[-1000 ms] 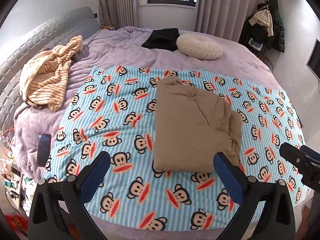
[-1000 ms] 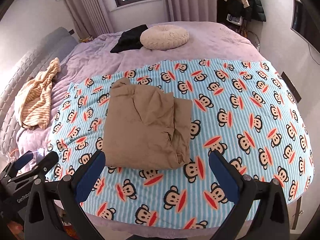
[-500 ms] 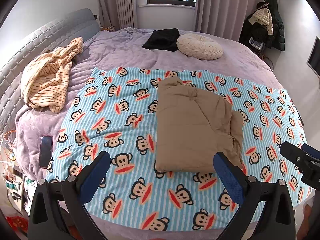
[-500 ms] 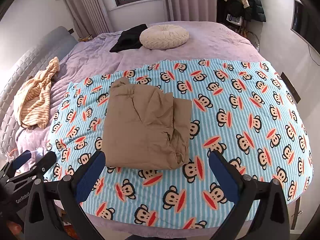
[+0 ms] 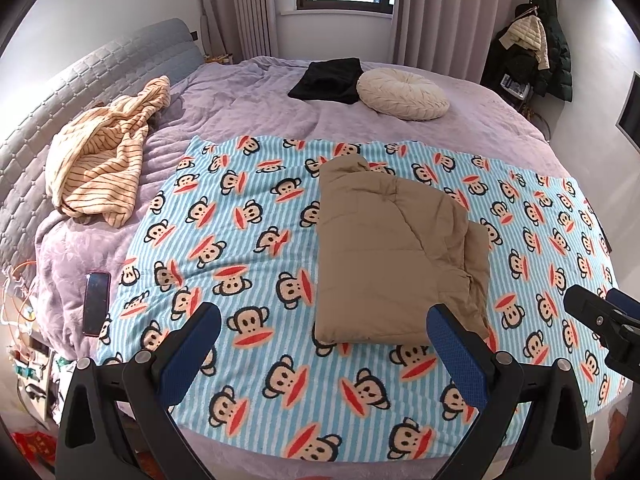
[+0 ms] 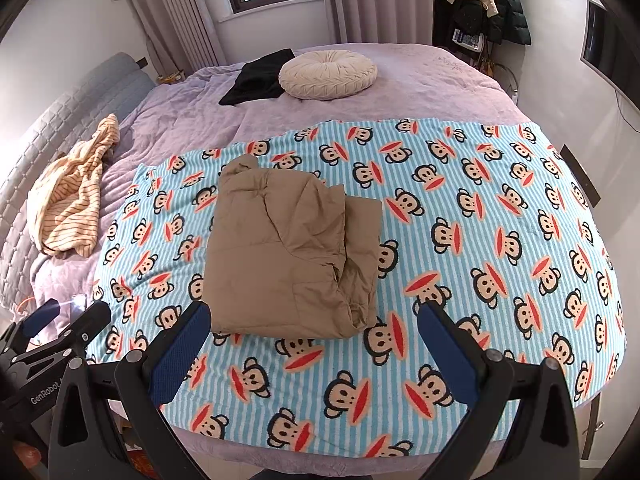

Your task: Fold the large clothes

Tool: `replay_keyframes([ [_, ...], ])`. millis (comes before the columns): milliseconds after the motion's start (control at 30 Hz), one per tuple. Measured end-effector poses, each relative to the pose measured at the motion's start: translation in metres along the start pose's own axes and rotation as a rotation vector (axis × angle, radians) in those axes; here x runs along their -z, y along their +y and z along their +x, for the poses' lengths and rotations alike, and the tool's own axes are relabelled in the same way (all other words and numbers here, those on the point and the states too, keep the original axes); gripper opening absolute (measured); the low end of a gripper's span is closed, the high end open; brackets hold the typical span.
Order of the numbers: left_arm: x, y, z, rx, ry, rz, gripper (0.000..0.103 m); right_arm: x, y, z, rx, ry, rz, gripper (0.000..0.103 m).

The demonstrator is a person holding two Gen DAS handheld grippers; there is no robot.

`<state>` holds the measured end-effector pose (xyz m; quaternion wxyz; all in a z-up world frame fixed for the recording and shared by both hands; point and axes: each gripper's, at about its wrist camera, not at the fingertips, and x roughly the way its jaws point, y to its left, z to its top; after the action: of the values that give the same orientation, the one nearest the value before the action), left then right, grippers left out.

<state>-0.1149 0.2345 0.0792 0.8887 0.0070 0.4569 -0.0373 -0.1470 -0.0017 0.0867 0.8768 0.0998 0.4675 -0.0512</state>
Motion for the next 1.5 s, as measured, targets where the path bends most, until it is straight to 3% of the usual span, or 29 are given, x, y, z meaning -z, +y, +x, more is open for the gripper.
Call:
replay_keyframes([
  [1500, 0.0016, -0.0058, -0.0011, -0.023, -0.013, -0.025, 0.103, 0.0001, -0.0063, -0.001, 0.008, -0.003, -0.004, 0.103],
])
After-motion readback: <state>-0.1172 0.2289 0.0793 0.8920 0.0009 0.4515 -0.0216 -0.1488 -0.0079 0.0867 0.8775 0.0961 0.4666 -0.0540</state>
